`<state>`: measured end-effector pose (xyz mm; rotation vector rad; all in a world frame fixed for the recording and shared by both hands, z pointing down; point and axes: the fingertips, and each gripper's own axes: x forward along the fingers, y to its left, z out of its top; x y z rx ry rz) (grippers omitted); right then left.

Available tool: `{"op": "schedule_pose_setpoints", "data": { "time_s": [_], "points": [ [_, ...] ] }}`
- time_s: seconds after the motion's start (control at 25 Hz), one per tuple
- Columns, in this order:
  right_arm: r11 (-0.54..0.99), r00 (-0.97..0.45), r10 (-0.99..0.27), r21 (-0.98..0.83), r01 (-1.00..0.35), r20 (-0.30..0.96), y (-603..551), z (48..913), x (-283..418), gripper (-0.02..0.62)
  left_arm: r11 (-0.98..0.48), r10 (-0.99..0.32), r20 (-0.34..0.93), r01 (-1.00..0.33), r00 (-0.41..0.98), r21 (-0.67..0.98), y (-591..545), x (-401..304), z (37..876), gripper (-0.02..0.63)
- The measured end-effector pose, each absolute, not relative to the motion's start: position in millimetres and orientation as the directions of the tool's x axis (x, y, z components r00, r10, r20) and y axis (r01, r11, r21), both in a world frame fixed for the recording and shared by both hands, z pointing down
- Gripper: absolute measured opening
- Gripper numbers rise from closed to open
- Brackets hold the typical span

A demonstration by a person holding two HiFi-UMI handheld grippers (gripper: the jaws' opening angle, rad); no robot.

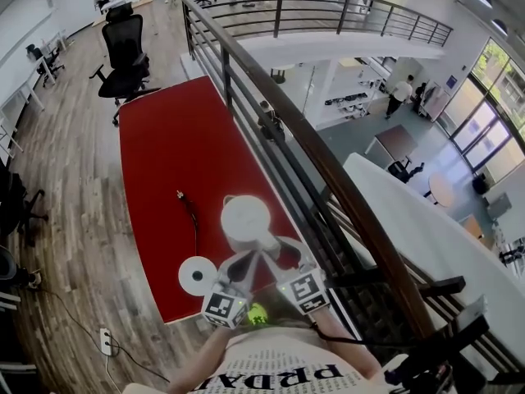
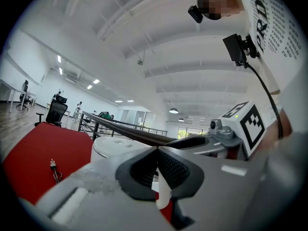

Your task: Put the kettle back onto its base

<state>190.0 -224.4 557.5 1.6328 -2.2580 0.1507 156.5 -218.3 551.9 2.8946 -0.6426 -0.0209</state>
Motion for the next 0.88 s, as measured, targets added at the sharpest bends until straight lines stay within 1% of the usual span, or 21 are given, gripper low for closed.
{"op": "schedule_pose_setpoints", "data": {
  "time_s": [0.24,0.6,0.88],
  "points": [
    [0.337,-0.272,-0.873,0.096,-0.937,0.406,-228,582,195,0.172,-0.886,-0.417,0.068,-0.422,0.906,0.192,-222,155,567,-0.009],
    [0.34,-0.28,-0.858,0.067,-0.938,0.43,-239,605,192,0.172,-0.881,-0.414,0.107,-0.427,0.904,0.205,-228,151,578,-0.009],
    [0.339,-0.285,-0.856,0.052,-0.939,0.432,-244,614,188,0.149,-0.887,-0.387,0.111,-0.402,0.915,0.225,-226,152,585,-0.009]
  ]
}}
